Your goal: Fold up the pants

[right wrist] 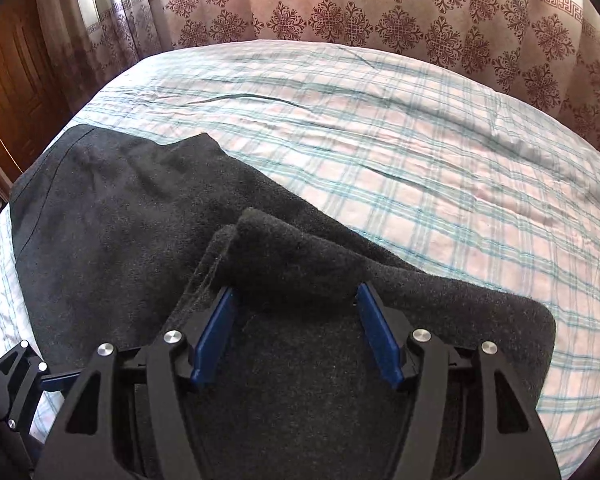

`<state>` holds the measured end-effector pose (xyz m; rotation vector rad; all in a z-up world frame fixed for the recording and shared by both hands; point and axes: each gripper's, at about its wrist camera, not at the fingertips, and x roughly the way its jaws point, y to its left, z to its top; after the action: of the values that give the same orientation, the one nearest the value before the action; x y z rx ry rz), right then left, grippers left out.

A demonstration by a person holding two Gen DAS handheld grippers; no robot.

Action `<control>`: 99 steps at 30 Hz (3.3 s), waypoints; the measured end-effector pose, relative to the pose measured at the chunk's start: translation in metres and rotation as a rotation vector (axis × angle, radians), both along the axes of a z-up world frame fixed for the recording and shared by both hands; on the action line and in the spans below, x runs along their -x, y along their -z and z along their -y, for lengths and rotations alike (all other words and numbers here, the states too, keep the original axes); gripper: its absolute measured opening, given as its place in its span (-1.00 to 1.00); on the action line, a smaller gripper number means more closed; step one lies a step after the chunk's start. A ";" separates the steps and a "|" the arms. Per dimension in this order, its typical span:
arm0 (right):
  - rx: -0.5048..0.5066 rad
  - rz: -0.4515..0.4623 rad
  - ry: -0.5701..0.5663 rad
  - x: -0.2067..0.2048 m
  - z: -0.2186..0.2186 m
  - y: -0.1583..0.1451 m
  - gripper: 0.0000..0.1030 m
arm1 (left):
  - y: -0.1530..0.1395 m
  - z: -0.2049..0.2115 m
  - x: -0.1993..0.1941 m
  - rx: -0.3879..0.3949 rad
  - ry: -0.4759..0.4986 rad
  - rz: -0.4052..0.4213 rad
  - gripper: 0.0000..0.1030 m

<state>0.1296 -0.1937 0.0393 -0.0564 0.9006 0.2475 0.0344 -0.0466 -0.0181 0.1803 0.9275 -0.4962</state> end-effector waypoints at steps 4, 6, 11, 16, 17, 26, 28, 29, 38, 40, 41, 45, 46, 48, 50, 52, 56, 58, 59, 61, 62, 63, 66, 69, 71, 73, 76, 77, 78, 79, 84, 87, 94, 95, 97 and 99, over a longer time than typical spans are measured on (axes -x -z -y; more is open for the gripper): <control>-0.099 0.033 0.003 0.018 0.023 -0.024 0.23 | -0.003 0.003 0.001 0.004 -0.004 0.000 0.96; -0.127 0.054 0.024 0.031 0.042 -0.035 0.24 | -0.008 0.004 0.004 0.000 -0.018 0.007 0.96; -0.192 0.047 0.145 0.051 0.112 -0.043 0.25 | -0.029 0.022 0.031 -0.035 0.017 0.095 0.95; -0.248 0.019 0.251 0.066 0.161 -0.034 0.25 | -0.052 0.061 0.070 -0.064 0.142 0.202 0.95; -0.251 0.015 0.261 0.070 0.165 -0.032 0.25 | -0.054 0.069 0.076 -0.066 0.173 0.210 0.96; -0.423 -0.048 0.330 0.129 0.178 0.002 0.25 | -0.030 0.094 0.071 -0.054 0.240 0.080 0.96; -0.462 -0.064 0.350 0.148 0.178 0.011 0.25 | -0.028 0.085 0.062 -0.006 0.208 0.028 0.96; -0.485 -0.073 0.361 0.158 0.179 0.014 0.25 | -0.029 0.082 0.058 0.002 0.191 0.022 0.96; -0.605 -0.122 0.395 0.208 0.163 0.037 0.25 | -0.030 0.072 0.038 -0.013 0.147 0.051 0.96; -0.594 -0.140 0.391 0.211 0.154 0.043 0.25 | -0.029 0.075 0.032 -0.013 0.145 0.054 0.96; -0.599 -0.150 0.395 0.213 0.150 0.047 0.25 | -0.029 0.073 0.033 -0.013 0.145 0.056 0.96; -0.585 -0.151 0.396 0.218 0.140 0.052 0.26 | -0.028 0.073 0.033 -0.014 0.148 0.062 0.96; -0.578 -0.149 0.396 0.218 0.139 0.052 0.26 | -0.027 0.074 0.033 -0.013 0.146 0.062 0.96; -0.587 -0.147 0.402 0.219 0.138 0.052 0.26 | -0.027 0.074 0.032 -0.012 0.147 0.063 0.96; -0.593 -0.145 0.404 0.220 0.137 0.053 0.26 | -0.027 0.075 0.032 -0.012 0.148 0.063 0.96; -0.603 -0.146 0.407 0.218 0.136 0.053 0.26 | -0.026 0.076 0.031 -0.014 0.149 0.064 0.96; -0.620 -0.145 0.402 0.219 0.131 0.057 0.25 | -0.028 0.074 0.028 -0.002 0.155 0.053 0.96; -0.602 -0.137 0.401 0.217 0.125 0.056 0.25 | -0.031 0.071 0.023 0.022 0.147 0.035 0.96; -0.606 -0.137 0.393 0.217 0.124 0.056 0.23 | -0.032 0.068 0.020 0.036 0.138 0.026 0.96; -0.617 -0.147 0.379 0.213 0.120 0.058 0.07 | -0.039 0.063 0.010 0.062 0.106 0.012 0.96; -0.613 -0.146 0.383 0.213 0.118 0.059 0.06 | -0.042 0.062 0.003 0.075 0.090 0.006 0.96; -0.611 -0.144 0.384 0.211 0.118 0.059 0.05 | -0.046 0.062 -0.002 0.083 0.078 0.004 0.96; -0.633 -0.143 0.397 0.209 0.118 0.059 -0.06 | -0.059 0.069 -0.020 0.106 0.060 -0.008 0.95; -0.625 -0.124 0.398 0.208 0.115 0.055 -0.22 | -0.071 0.089 -0.033 0.114 0.078 -0.013 0.95; -0.562 -0.096 0.386 0.209 0.107 0.047 -0.31 | -0.077 0.106 -0.041 0.110 0.092 -0.015 0.96; -0.479 -0.064 0.371 0.209 0.096 0.038 -0.35 | -0.082 0.125 -0.050 0.094 0.098 -0.030 0.96; -0.361 -0.014 0.347 0.210 0.081 0.027 -0.40 | -0.084 0.148 -0.063 0.082 0.117 -0.085 0.96; -0.328 -0.001 0.340 0.210 0.076 0.024 -0.41 | -0.084 0.155 -0.067 0.079 0.115 -0.103 0.95; -0.300 0.012 0.332 0.210 0.071 0.021 -0.41 | -0.084 0.161 -0.071 0.076 0.117 -0.123 0.95; -0.272 0.025 0.324 0.209 0.067 0.019 -0.42 | -0.083 0.170 -0.075 0.064 0.114 -0.140 0.95; -0.156 0.071 0.285 0.207 0.048 0.012 -0.42 | -0.072 0.203 -0.088 -0.043 0.108 -0.192 0.95; -0.089 0.111 0.255 0.207 0.034 0.007 -0.42 | -0.065 0.216 -0.091 -0.118 0.102 -0.218 0.95; 0.086 0.217 0.153 0.212 -0.007 0.001 -0.42 | -0.050 0.242 -0.096 -0.298 0.136 -0.288 0.95; 0.102 0.229 0.140 0.214 -0.011 0.000 -0.42 | -0.047 0.246 -0.096 -0.330 0.144 -0.285 0.95; 0.115 0.243 0.126 0.214 -0.018 -0.001 -0.42 | -0.038 0.256 -0.094 -0.412 0.174 -0.279 0.95; 0.117 0.249 0.122 0.214 -0.020 -0.002 -0.42 | -0.031 0.264 -0.089 -0.480 0.206 -0.253 0.93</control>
<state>-0.0845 -0.1734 0.0413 -0.1371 0.6674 0.0713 0.1232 -0.3103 0.0131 0.6651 1.2753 -0.4856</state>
